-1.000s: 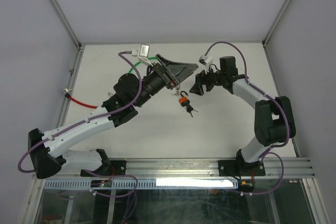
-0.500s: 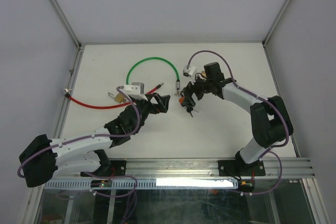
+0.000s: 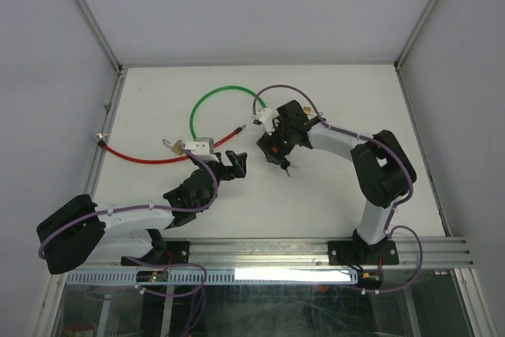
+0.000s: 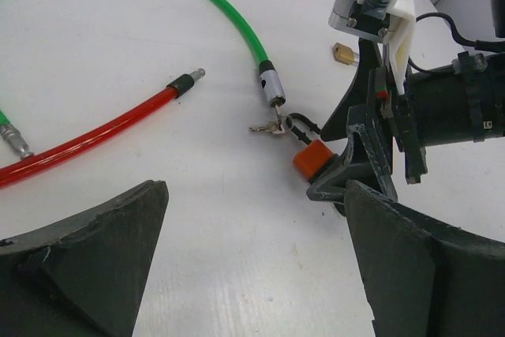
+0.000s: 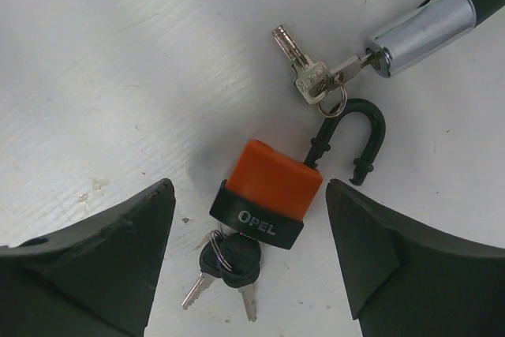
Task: Lock with the key
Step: Pick up the lock from the center of the board.
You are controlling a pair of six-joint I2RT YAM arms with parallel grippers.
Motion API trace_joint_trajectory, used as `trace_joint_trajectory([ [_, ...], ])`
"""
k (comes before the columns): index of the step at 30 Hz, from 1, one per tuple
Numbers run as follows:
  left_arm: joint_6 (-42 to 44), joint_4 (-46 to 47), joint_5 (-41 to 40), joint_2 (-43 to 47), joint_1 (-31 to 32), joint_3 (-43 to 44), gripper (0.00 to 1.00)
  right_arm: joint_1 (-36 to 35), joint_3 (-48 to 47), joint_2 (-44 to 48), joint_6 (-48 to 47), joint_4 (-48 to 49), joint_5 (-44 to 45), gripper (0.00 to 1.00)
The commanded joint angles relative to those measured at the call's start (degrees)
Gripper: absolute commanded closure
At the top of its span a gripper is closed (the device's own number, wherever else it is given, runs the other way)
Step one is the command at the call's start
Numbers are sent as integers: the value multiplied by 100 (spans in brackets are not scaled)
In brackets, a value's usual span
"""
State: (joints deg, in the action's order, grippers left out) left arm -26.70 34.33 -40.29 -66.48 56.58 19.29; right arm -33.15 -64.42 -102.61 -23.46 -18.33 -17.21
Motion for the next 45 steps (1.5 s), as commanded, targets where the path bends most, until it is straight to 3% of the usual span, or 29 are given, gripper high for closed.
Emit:
trace_joint_trajectory([
  [1, -196, 751, -265, 320, 11, -366, 1, -82, -371, -84, 238, -82, 542, 22],
  [5, -312, 940, -353, 495, 11, -595, 1, -79, -439, -181, 267, -184, 508, 30],
  [15, -407, 1006, -430, 610, 5, -725, 1, -79, -568, -475, 194, -408, 650, 35],
  [25, -407, 1031, -415, 651, 11, -768, 1, -78, -560, -298, -15, -471, 508, 69],
  [33, -353, 855, 132, 919, 11, -776, 1, 175, -497, 140, -434, -700, -548, 96],
  [38, -656, 1019, 678, 1009, 6, -807, 1, 344, -478, 371, -651, -834, -1044, 100],
  [45, -1338, 2066, 1762, 625, -116, -903, 1, 423, -245, 890, -1081, -817, -1666, 100],
])
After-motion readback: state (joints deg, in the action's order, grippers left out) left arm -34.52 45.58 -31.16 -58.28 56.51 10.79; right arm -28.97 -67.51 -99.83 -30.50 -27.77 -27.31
